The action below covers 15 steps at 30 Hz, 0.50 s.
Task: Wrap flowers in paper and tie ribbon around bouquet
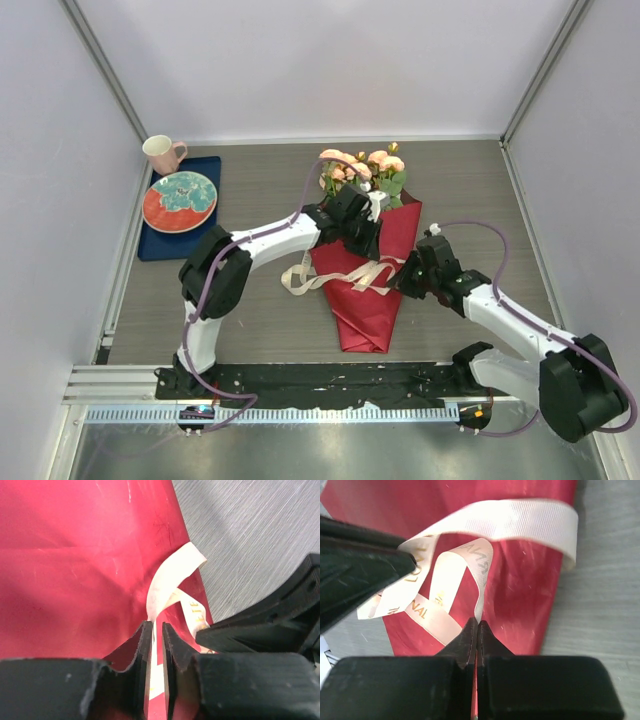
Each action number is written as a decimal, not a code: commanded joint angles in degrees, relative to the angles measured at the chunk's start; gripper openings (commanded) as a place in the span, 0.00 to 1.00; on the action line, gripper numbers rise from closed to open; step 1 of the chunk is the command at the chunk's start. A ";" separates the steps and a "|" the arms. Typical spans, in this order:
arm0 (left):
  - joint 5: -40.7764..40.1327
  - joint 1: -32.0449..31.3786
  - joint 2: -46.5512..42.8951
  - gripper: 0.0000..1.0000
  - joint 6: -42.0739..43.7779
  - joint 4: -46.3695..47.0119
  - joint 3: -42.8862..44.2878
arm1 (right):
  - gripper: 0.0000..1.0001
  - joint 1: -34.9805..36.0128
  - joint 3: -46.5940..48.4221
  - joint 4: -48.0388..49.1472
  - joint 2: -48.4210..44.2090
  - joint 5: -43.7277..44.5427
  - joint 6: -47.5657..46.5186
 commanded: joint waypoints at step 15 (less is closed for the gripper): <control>-10.82 20.02 -22.11 0.49 -7.15 -6.65 -21.99 | 0.00 0.12 4.05 -6.83 -1.37 -2.19 -1.23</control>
